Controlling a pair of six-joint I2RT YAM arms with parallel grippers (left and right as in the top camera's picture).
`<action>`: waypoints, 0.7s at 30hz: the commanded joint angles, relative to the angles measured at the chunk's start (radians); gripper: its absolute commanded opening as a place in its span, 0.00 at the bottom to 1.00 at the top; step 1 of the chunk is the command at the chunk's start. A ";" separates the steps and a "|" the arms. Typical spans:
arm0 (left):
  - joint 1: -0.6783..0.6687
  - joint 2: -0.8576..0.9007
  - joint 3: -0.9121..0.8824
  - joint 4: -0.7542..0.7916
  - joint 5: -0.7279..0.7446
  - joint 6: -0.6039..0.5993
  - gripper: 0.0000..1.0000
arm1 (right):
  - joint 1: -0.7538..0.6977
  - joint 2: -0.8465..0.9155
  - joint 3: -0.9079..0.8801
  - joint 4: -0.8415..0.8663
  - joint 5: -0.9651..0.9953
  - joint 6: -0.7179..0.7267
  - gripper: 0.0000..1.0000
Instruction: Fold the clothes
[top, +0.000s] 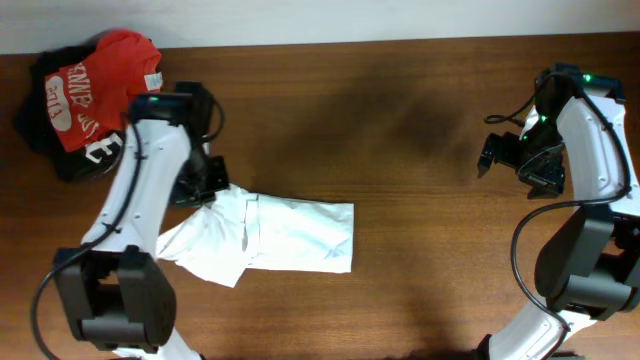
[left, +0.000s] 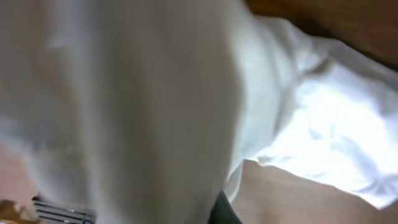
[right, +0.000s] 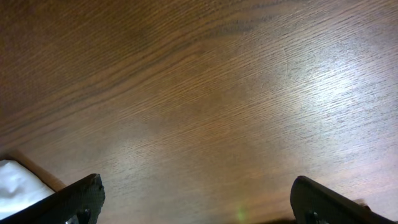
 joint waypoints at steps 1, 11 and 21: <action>-0.127 -0.005 0.016 0.057 0.072 -0.017 0.00 | -0.002 -0.010 0.013 -0.002 0.013 0.002 0.99; -0.469 -0.002 -0.173 0.435 0.135 -0.171 0.14 | -0.002 -0.010 0.013 -0.002 0.013 0.002 0.99; -0.488 -0.005 -0.158 0.388 0.256 -0.097 0.38 | -0.002 -0.010 0.013 -0.002 0.013 0.002 0.99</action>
